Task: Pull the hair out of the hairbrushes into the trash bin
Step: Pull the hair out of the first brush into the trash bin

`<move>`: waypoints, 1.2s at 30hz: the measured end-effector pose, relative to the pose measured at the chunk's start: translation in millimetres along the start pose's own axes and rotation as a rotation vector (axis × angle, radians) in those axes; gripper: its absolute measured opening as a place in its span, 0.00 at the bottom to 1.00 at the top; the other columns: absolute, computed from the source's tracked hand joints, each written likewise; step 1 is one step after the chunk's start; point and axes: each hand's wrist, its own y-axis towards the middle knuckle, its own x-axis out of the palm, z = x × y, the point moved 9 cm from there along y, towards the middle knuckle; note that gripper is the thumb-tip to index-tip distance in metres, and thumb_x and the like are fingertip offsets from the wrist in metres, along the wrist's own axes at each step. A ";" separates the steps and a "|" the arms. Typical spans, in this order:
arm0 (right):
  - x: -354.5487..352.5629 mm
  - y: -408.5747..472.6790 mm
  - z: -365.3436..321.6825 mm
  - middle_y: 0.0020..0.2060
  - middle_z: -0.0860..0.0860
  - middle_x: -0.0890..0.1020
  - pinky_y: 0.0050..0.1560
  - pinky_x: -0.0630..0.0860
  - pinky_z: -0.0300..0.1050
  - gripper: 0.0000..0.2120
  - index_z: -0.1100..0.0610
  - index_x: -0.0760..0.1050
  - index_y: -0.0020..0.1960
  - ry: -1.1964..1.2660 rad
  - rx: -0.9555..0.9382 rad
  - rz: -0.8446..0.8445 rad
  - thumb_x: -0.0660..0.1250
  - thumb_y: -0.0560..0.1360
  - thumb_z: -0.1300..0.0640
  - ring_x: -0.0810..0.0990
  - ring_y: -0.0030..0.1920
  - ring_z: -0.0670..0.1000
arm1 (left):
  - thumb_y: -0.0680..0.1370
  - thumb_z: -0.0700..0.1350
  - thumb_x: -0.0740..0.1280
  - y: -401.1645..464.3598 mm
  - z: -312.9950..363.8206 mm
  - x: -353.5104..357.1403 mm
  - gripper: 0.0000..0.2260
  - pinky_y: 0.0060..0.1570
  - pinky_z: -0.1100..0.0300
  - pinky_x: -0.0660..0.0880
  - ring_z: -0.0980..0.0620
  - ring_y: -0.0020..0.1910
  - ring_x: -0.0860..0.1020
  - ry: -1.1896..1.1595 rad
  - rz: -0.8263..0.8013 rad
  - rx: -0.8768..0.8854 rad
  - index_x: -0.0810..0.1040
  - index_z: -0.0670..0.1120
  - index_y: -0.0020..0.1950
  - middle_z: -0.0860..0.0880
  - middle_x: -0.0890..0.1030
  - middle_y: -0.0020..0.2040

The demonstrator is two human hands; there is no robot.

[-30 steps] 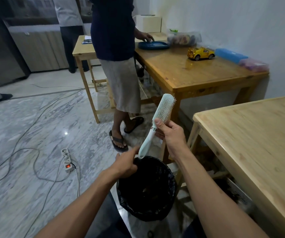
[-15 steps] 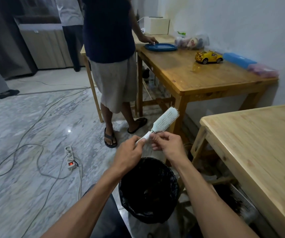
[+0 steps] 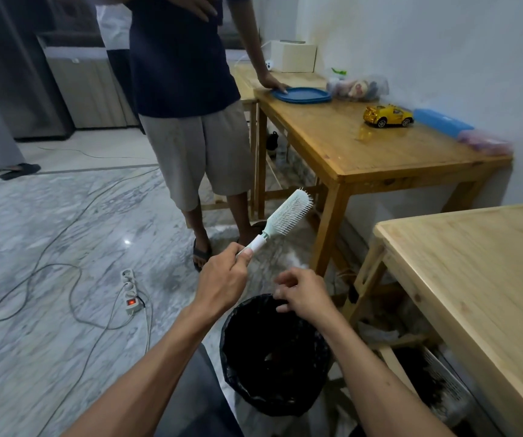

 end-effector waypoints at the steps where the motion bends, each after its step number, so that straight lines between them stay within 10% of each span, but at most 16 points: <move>1: -6.1 0.7 -3.0 0.42 0.55 0.87 0.46 0.87 0.50 0.05 0.60 0.84 0.51 0.053 0.009 0.032 0.74 0.75 0.63 0.87 0.42 0.52 | 0.84 0.50 0.60 -0.3 -0.3 -1.5 0.12 0.37 0.47 0.70 0.46 0.34 0.76 0.006 0.002 -0.001 0.77 0.48 0.44 0.48 0.78 0.33; 4: -8.7 -1.5 -15.6 0.40 0.46 0.89 0.49 0.79 0.43 0.12 0.51 0.85 0.53 -0.067 -0.007 -0.046 0.70 0.78 0.44 0.86 0.46 0.45 | 0.84 0.50 0.60 -0.4 -0.8 -4.3 0.12 0.36 0.49 0.69 0.46 0.35 0.77 0.003 0.008 0.000 0.77 0.48 0.44 0.48 0.79 0.33; 11: -8.2 0.4 -11.6 0.63 0.56 0.78 0.38 0.84 0.42 0.18 0.52 0.84 0.56 -0.001 0.043 0.026 0.71 0.70 0.69 0.87 0.36 0.52 | 0.84 0.52 0.59 -3.5 0.8 -3.9 0.12 0.35 0.50 0.68 0.48 0.33 0.76 0.029 -0.008 0.017 0.78 0.49 0.47 0.50 0.78 0.33; 16: 7.6 -9.5 -18.5 0.74 0.51 0.63 0.73 0.66 0.50 0.40 0.40 0.70 0.74 -0.090 0.029 -0.205 0.81 0.65 0.50 0.64 0.75 0.54 | 0.84 0.58 0.55 -6.8 0.2 -3.4 0.20 0.39 0.47 0.72 0.47 0.35 0.76 0.001 0.005 -0.009 0.72 0.47 0.39 0.50 0.75 0.32; 23: -20.2 3.2 -34.9 0.58 0.59 0.85 0.52 0.85 0.53 0.15 0.60 0.78 0.64 0.820 0.069 0.025 0.70 0.81 0.54 0.87 0.55 0.55 | 0.85 0.54 0.53 -10.4 7.3 7.9 0.19 0.40 0.46 0.67 0.43 0.38 0.76 0.048 -0.085 0.011 0.69 0.44 0.40 0.49 0.75 0.34; 36: -128.0 -16.3 -74.1 0.51 0.56 0.87 0.42 0.84 0.45 0.23 0.56 0.72 0.68 0.640 -0.120 0.348 0.75 0.76 0.53 0.89 0.43 0.50 | 0.81 0.49 0.67 -5.8 79.2 27.7 0.09 0.39 0.51 0.75 0.52 0.37 0.79 -0.044 -0.150 0.332 0.75 0.51 0.59 0.51 0.81 0.43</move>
